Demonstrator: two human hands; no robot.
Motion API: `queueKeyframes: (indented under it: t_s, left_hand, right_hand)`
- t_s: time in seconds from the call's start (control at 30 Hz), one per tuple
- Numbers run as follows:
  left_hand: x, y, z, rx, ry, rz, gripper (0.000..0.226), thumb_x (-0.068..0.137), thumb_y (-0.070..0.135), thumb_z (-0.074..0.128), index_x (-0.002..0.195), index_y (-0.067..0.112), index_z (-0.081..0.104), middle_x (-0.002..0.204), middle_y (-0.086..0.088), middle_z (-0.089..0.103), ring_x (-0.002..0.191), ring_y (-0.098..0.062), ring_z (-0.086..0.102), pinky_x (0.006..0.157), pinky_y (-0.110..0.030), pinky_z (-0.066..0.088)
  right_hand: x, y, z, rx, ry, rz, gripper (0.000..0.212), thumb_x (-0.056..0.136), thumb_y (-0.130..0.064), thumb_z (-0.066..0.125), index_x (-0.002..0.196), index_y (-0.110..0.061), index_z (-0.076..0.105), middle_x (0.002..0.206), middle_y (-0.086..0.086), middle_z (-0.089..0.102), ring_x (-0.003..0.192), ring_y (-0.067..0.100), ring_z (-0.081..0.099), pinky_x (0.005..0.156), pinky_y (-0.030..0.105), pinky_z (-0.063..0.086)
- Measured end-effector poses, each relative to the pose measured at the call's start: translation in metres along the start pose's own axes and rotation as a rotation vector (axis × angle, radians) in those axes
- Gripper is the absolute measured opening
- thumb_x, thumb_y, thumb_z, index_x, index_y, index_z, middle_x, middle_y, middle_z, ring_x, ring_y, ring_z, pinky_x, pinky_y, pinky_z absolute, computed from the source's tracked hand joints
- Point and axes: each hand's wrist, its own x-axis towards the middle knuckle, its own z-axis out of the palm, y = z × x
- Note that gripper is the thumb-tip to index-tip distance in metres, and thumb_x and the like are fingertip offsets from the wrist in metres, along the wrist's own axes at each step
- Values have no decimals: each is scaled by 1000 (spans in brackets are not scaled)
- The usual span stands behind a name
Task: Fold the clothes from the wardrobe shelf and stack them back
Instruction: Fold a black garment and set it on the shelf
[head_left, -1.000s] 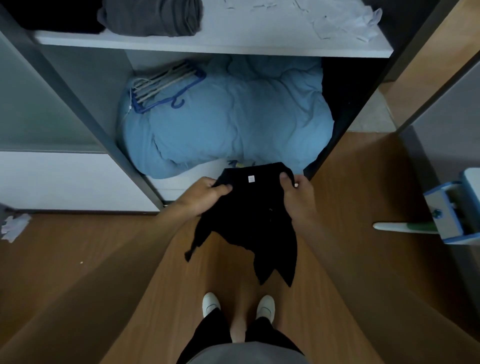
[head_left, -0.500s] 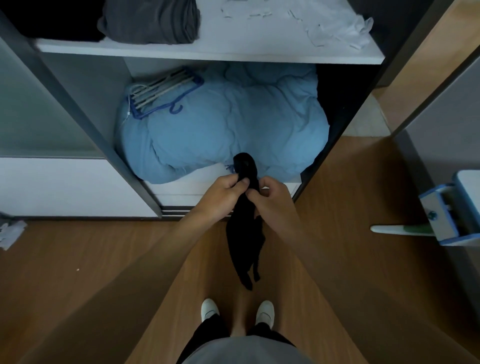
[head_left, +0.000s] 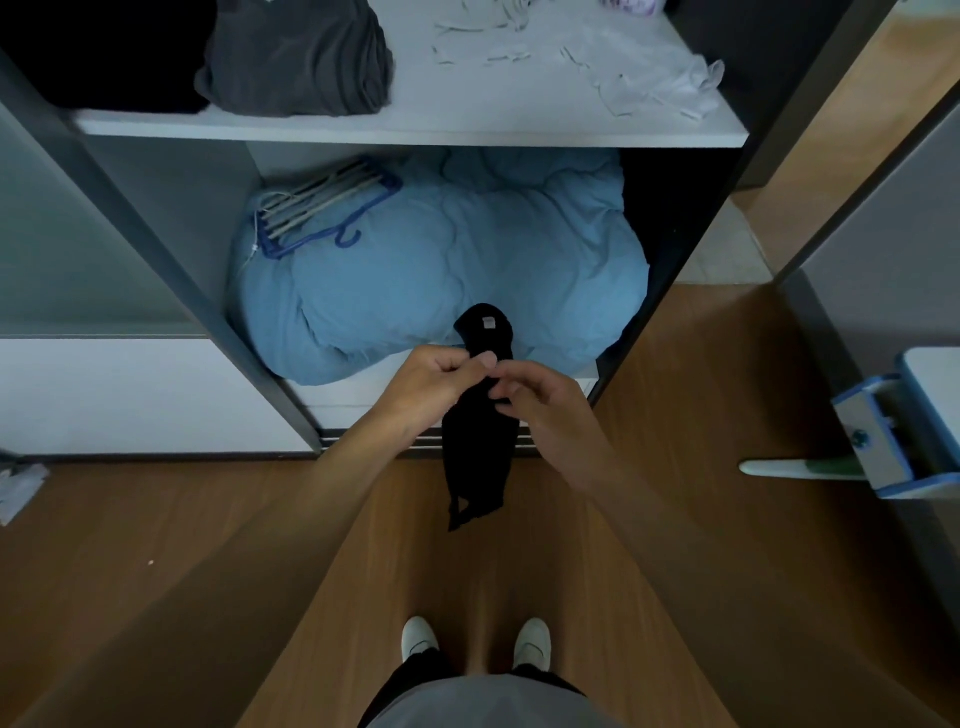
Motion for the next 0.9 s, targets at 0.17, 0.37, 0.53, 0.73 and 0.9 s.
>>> queueKeyframes:
  t_s: [0.17,0.37,0.53,0.73,0.9]
  left_hand:
    - [4,0,-6,23,-126,5,14,82,21,80,95,20,77,97,-3,77,92,-18,73,83,-32,58]
    - [7,0,-15,190,-137,27,21,95,18,66,93,-3,66,84,-19,66,77,-24,58,73,-46,48]
    - [-1,5,-15,275,-222,84,27,100,20,58,74,13,59,66,8,52,61,-5,48,59,-25,36]
    - [-15,14,-14,301,-329,114,25,101,15,57,78,24,63,64,24,54,61,7,48,57,-11,34]
    - [-25,14,-20,302,-267,126,42,102,9,54,69,35,59,57,26,53,55,8,48,52,-7,32]
  right_hand:
    - [1,-1,-3,-159,-95,-93,32,105,-12,44,130,-21,61,107,-6,66,110,9,61,100,24,50]
    - [-2,-4,-4,-318,-92,-202,30,99,-5,50,123,-19,61,90,-4,62,88,5,59,81,12,44]
    - [0,-20,-16,-483,98,-530,24,87,1,67,109,-6,63,113,5,61,111,20,55,100,31,42]
    - [7,-29,-24,-588,-249,-442,18,88,-15,74,98,-10,60,102,0,64,101,15,60,90,32,47]
    - [10,-27,-18,-676,-281,-499,14,90,-20,72,93,-11,61,88,-2,62,84,14,56,79,34,45]
